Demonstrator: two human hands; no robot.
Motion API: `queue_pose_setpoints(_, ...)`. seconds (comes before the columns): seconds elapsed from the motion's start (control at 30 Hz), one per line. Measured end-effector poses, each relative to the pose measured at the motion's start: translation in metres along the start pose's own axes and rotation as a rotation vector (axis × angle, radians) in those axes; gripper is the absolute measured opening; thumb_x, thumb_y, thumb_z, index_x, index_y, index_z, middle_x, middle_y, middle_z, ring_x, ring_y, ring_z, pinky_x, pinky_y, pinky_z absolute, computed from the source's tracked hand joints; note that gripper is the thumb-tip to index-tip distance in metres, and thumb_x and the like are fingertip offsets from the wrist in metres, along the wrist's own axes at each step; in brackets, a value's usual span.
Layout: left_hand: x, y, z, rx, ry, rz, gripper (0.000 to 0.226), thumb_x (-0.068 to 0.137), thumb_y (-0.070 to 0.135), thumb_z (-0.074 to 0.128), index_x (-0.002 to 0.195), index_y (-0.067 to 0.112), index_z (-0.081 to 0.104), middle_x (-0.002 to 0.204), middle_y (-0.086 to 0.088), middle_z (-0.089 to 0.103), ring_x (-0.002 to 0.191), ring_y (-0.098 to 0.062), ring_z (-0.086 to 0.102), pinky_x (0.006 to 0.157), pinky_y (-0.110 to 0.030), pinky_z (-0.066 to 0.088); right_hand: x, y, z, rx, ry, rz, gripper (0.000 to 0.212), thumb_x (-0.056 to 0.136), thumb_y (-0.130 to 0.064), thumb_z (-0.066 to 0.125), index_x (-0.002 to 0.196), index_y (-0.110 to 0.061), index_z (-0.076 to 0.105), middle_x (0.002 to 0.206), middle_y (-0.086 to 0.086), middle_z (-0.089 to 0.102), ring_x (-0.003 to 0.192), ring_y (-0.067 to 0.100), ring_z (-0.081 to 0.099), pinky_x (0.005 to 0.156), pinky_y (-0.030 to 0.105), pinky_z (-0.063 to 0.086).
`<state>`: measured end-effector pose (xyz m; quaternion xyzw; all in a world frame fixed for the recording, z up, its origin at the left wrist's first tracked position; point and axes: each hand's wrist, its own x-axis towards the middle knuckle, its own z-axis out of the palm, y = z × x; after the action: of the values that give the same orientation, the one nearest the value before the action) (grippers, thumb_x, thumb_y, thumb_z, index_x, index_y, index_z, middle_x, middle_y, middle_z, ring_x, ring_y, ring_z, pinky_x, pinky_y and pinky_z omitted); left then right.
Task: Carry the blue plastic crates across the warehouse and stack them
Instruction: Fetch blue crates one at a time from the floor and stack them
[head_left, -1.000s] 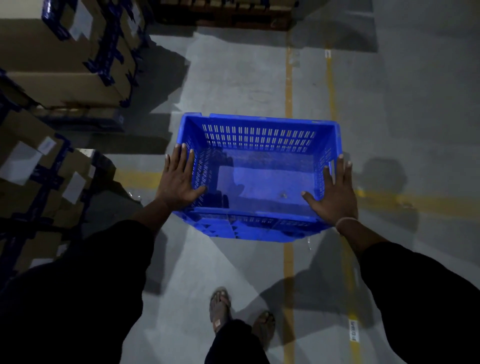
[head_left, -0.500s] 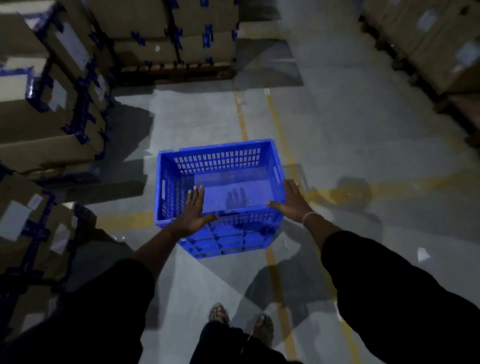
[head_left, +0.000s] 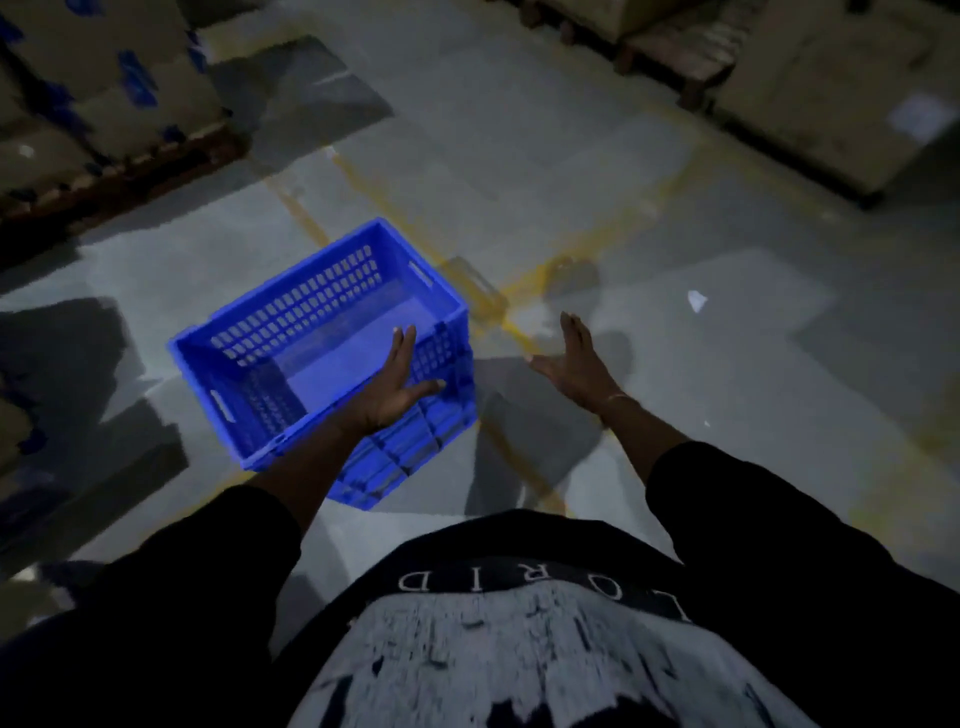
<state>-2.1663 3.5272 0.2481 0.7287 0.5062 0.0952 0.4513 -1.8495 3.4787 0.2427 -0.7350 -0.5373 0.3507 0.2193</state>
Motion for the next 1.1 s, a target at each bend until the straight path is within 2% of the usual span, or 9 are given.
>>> queue_pose_setpoints(0.07, 0.004, 0.009, 0.005, 0.014, -0.066, 0.052, 0.110, 0.087, 0.064, 0.062, 0.161, 0.023, -0.008, 0.167, 0.001, -0.019, 0.154, -0.012, -0.012, 0.123, -0.034, 0.006, -0.030, 0.016, -0.004, 0.054, 0.048, 0.062, 0.100, 0.085, -0.054, 0.066, 0.157, -0.022, 0.005, 0.165, 0.002, 0.000, 0.150, 0.016, 0.009, 0.117, 0.033, 0.020)
queue_pose_setpoints(0.2, 0.014, 0.014, 0.027, 0.021, -0.181, 0.125, 0.098, 0.096, 0.037, 0.066, 0.162, 0.020, -0.005, 0.168, 0.000, -0.015, 0.155, -0.013, -0.012, 0.127, -0.040, 0.005, -0.094, 0.047, -0.006, 0.151, 0.189, 0.215, 0.101, 0.084, -0.058, 0.066, 0.157, -0.019, 0.008, 0.164, 0.003, 0.007, 0.150, 0.018, 0.012, 0.120, 0.037, 0.019)
queue_pose_setpoints(0.4, 0.017, 0.033, 0.085, 0.142, -0.384, 0.245, 0.096, 0.096, 0.035, 0.065, 0.162, 0.015, -0.001, 0.169, -0.002, -0.008, 0.155, -0.015, -0.008, 0.127, -0.042, 0.006, -0.214, 0.098, 0.003, 0.240, 0.386, 0.455, 0.101, 0.081, -0.064, 0.064, 0.157, -0.025, 0.009, 0.162, 0.001, 0.010, 0.149, 0.020, 0.017, 0.118, 0.038, 0.023)
queue_pose_setpoints(0.67, -0.014, 0.117, 0.210, 0.167, -0.639, 0.371, 0.098, 0.092, 0.035, 0.072, 0.161, 0.013, 0.007, 0.169, -0.003, 0.007, 0.155, -0.017, 0.011, 0.127, -0.040, 0.015, -0.379, 0.169, -0.004, 0.386, 0.628, 0.688, 0.106, 0.077, -0.070, 0.063, 0.157, -0.028, 0.007, 0.162, -0.001, 0.008, 0.149, 0.024, 0.018, 0.117, 0.044, 0.025)
queue_pose_setpoints(0.8, -0.049, 0.168, 0.284, 0.144, -0.797, 0.416, 0.104, 0.085, 0.054, 0.073, 0.162, 0.023, 0.010, 0.169, 0.006, 0.009, 0.154, -0.014, 0.018, 0.119, -0.034, 0.029, -0.460, 0.204, -0.008, 0.459, 0.760, 0.767, 0.103, 0.080, -0.066, 0.065, 0.157, -0.028, 0.007, 0.162, -0.001, 0.008, 0.147, 0.026, 0.022, 0.115, 0.045, 0.028)
queue_pose_setpoints(0.87, -0.072, 0.194, 0.323, 0.136, -0.853, 0.387, 0.096, 0.089, 0.043, 0.072, 0.162, 0.029, 0.011, 0.169, 0.008, 0.011, 0.151, -0.017, 0.027, 0.110, -0.032, 0.039, -0.501, 0.225, -0.012, 0.481, 0.822, 0.800, 0.100, 0.082, -0.061, 0.065, 0.157, -0.027, 0.008, 0.162, 0.000, 0.009, 0.147, 0.026, 0.021, 0.114, 0.043, 0.027)
queue_pose_setpoints(0.97, -0.113, 0.231, 0.388, 0.140, -0.933, 0.445, 0.089, 0.093, 0.036, 0.070, 0.162, 0.029, 0.014, 0.168, 0.009, 0.016, 0.149, -0.017, 0.032, 0.116, -0.041, 0.039, -0.567, 0.257, -0.021, 0.532, 0.927, 0.857, 0.097, 0.084, -0.060, 0.064, 0.157, -0.026, 0.009, 0.161, 0.001, 0.009, 0.147, 0.026, 0.021, 0.113, 0.041, 0.027)
queue_pose_setpoints(1.03, -0.139, 0.255, 0.432, 0.170, -1.016, 0.481, 0.090, 0.092, 0.043, 0.070, 0.161, 0.032, 0.014, 0.167, 0.012, 0.017, 0.148, -0.015, 0.032, 0.119, -0.044, 0.035, -0.611, 0.279, -0.026, 0.558, 0.993, 0.885, 0.095, 0.086, -0.058, 0.063, 0.157, -0.025, 0.010, 0.161, 0.001, 0.011, 0.147, 0.024, 0.022, 0.112, 0.039, 0.027)
queue_pose_setpoints(1.1, -0.159, 0.277, 0.476, 0.231, -1.080, 0.487, 0.102, 0.080, 0.066, 0.069, 0.161, 0.038, 0.014, 0.167, 0.015, 0.016, 0.148, -0.012, 0.032, 0.118, -0.045, 0.035, -0.655, 0.299, -0.029, 0.585, 1.049, 0.928, 0.095, 0.086, -0.059, 0.063, 0.157, -0.024, 0.012, 0.160, 0.001, 0.013, 0.146, 0.024, 0.025, 0.112, 0.038, 0.028)
